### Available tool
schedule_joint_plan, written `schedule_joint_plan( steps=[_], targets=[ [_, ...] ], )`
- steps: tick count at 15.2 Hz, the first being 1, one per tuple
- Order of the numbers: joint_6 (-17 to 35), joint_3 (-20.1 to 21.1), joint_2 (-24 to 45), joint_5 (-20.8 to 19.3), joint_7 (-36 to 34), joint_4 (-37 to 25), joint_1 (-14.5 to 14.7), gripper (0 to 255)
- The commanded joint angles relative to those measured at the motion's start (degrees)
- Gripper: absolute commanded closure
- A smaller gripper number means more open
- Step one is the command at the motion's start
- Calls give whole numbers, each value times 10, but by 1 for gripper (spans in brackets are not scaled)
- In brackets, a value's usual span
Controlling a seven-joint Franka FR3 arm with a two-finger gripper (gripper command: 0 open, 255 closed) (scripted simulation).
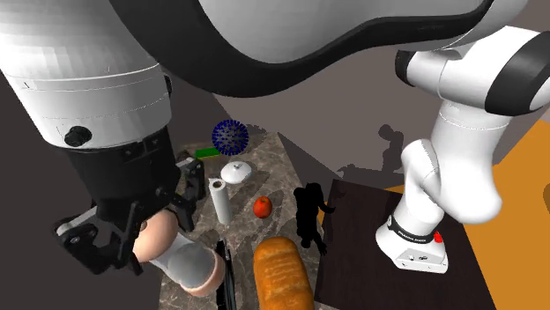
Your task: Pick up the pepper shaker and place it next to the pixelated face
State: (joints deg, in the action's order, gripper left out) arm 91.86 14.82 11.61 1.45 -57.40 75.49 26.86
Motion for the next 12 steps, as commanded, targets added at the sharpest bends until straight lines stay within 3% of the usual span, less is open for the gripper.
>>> schedule_joint_plan(
  steps=[1,3,12],
  targets=[
    [-13,8,36,-13,-25,-50,19,255],
    [-36,19,91,-35,-62,-127,52,255],
    [51,16,58,-24,-55,-8,42,255]
  ],
)
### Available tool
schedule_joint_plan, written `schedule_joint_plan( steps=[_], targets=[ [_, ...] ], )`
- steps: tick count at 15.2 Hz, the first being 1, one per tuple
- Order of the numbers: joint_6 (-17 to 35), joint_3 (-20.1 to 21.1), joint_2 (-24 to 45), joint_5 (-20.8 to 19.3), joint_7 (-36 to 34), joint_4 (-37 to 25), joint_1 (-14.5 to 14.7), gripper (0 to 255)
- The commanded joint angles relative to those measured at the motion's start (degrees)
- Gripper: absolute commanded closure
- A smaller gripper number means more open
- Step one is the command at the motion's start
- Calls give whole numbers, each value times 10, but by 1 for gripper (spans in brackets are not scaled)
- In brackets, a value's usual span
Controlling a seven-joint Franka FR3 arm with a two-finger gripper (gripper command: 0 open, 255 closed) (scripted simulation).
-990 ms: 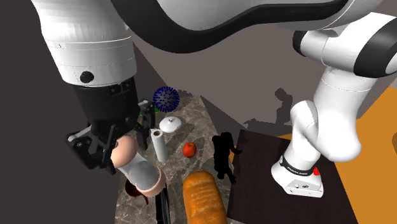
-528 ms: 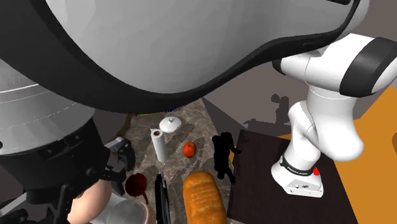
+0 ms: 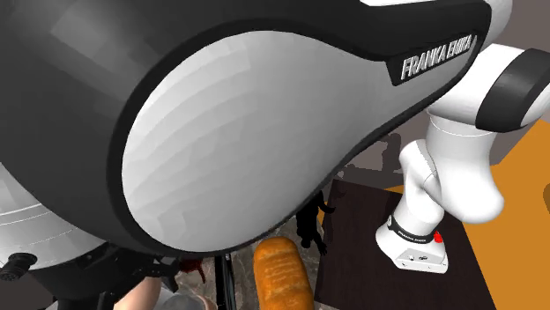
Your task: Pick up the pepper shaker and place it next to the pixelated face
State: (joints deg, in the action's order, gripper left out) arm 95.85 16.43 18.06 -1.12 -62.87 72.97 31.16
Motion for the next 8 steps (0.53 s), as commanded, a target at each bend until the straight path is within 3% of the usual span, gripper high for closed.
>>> schedule_joint_plan(
  steps=[1,8],
  targets=[
    [20,0,-8,2,1,28,-2,255],
    [79,-1,-18,5,5,96,-6,255]
  ],
)
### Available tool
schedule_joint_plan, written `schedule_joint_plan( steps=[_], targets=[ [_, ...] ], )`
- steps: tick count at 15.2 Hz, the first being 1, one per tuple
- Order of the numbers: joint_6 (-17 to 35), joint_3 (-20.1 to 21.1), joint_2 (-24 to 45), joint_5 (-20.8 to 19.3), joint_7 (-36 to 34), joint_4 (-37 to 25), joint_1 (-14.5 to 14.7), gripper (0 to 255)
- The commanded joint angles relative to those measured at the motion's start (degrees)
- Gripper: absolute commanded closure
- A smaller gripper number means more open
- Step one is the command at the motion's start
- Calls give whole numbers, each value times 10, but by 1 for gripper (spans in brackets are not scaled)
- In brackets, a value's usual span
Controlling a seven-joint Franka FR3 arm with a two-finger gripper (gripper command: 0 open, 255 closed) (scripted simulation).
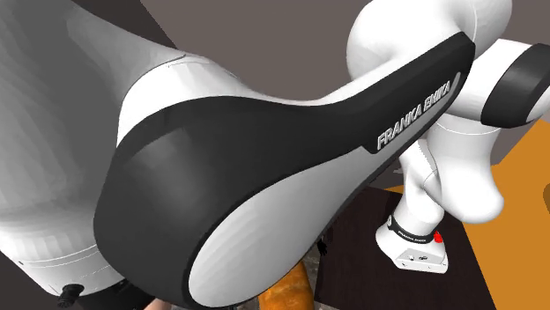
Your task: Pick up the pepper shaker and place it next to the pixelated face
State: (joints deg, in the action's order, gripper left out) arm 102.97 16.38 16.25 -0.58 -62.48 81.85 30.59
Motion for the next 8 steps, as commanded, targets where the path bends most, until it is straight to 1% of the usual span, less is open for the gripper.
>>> schedule_joint_plan(
  steps=[1,8],
  targets=[
    [15,0,-1,0,1,16,-1,255],
    [69,-1,-1,1,4,70,-3,255]
  ],
)
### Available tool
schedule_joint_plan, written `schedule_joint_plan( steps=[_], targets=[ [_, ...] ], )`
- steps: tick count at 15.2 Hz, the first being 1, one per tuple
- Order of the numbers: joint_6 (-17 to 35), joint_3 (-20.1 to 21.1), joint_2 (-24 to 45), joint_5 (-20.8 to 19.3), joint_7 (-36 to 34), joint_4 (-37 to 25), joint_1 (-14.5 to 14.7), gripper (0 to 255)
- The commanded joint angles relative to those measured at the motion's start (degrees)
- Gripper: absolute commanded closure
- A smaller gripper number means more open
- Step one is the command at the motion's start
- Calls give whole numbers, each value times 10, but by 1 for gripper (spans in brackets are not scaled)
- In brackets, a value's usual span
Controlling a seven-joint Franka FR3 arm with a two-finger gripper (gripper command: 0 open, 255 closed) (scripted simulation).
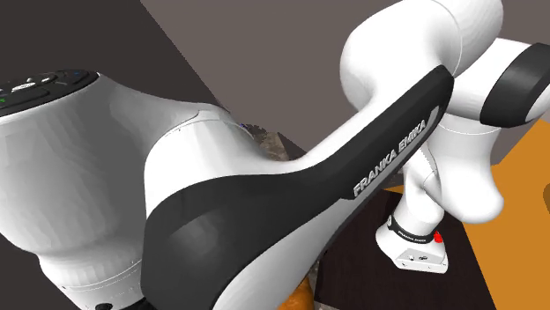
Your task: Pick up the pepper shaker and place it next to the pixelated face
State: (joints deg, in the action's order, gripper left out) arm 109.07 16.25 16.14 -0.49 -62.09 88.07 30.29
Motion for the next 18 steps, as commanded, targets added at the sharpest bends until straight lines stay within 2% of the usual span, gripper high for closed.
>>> schedule_joint_plan(
  steps=[1,18],
  targets=[
    [16,0,1,0,0,15,0,255],
    [136,-4,28,-8,1,109,1,255]
  ],
)
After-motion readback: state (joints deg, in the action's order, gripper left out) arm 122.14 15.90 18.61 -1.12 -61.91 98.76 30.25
